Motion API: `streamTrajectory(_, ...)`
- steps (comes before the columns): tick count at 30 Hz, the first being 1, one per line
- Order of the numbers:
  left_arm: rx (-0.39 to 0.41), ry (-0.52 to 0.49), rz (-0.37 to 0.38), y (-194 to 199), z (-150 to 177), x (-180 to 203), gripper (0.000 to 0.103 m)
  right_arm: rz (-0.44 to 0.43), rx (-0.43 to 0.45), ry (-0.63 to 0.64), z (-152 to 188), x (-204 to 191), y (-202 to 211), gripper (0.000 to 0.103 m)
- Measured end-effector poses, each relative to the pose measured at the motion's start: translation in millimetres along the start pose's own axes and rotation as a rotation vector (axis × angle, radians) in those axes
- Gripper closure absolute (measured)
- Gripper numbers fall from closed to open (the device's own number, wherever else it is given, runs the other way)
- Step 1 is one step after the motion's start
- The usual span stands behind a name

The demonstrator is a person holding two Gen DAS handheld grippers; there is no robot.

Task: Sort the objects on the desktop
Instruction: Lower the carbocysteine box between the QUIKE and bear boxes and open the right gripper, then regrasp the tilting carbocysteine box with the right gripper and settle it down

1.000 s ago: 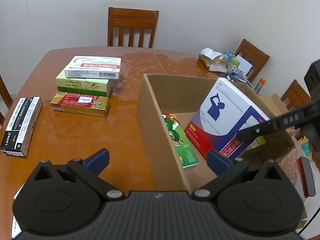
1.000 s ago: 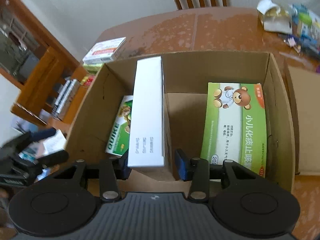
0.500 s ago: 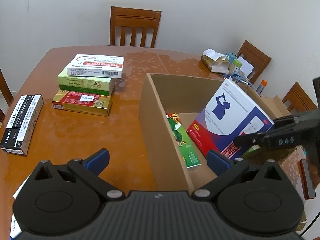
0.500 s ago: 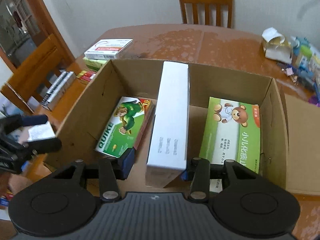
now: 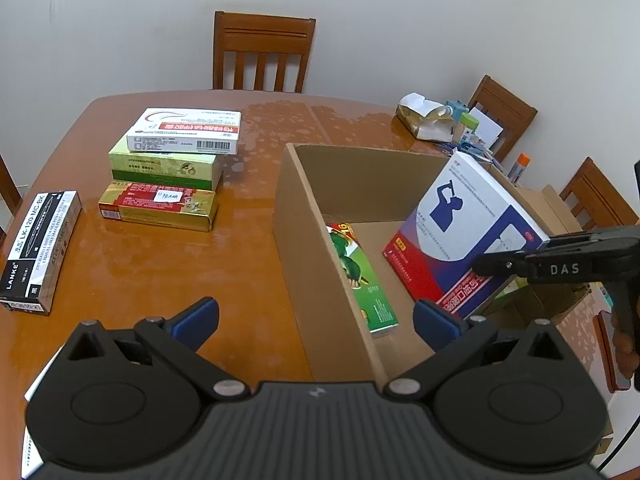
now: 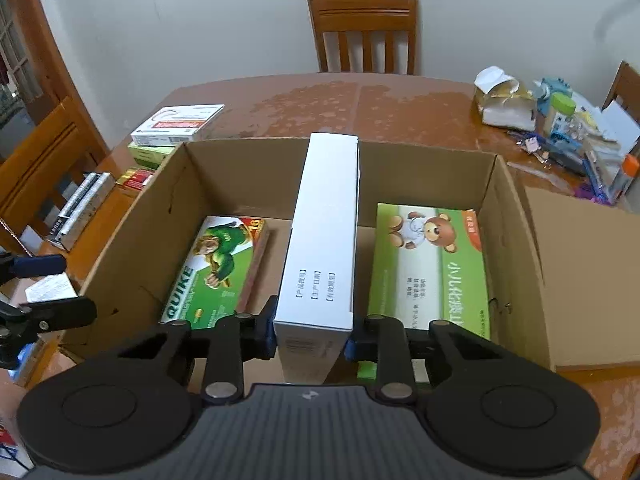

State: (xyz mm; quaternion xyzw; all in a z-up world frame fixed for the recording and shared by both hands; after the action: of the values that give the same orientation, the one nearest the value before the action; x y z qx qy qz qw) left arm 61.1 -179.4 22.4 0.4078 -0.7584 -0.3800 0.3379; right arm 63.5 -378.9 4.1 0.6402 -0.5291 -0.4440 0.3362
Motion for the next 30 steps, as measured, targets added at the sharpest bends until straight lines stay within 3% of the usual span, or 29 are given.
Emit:
streamTrajectory(10, 0.01, -0.005, 0.001, 3.0, 0.2, 1.7, 0.0, -0.305, -0.152, -0.035, -39.3, 37.4, 14.7, 0.069)
streamTrajectory(13, 0.011, 0.0, -0.003, 3.2, 0.9, 2.9, 0.0, -0.344, -0.21, -0.008, -52.4, 48.2, 15.3, 0.069)
streamTrajectory(18, 0.019, 0.026, -0.018, 5.5, 3.3, 2.4, 0.0, -0.411, -0.434, 0.091, -66.8, 53.5, -8.8, 0.069)
streamTrajectory(21, 0.02, 0.047, -0.036, 5.6, 5.7, 1.7, 0.0, -0.436, -0.519, 0.142, -75.5, 50.3, -17.9, 0.069)
streamTrajectory(25, 0.022, 0.079, -0.056, 4.6, 7.8, 1.0, 0.0, -0.472, -0.59, 0.18, -92.4, 51.3, -28.9, 0.069)
streamTrajectory(30, 0.024, 0.097, -0.07, 4.4, 7.4, 4.6, 0.0, -0.461, -0.601, 0.193, -109.4, 50.5, -42.2, 0.069)
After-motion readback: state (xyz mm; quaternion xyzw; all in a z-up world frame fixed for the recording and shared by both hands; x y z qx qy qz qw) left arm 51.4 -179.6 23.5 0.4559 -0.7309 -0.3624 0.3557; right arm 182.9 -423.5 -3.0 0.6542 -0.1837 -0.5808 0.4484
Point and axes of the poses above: each gripper's, at about its wrist camera, not at the fingertips, and y roughly against the way its jaws point, x to its right, z to its underside, the point moved 2 cm from there along -y, roughly the way its jaws point, and after that the axes turned 11 degrees about -x, right-handed, at the moved point
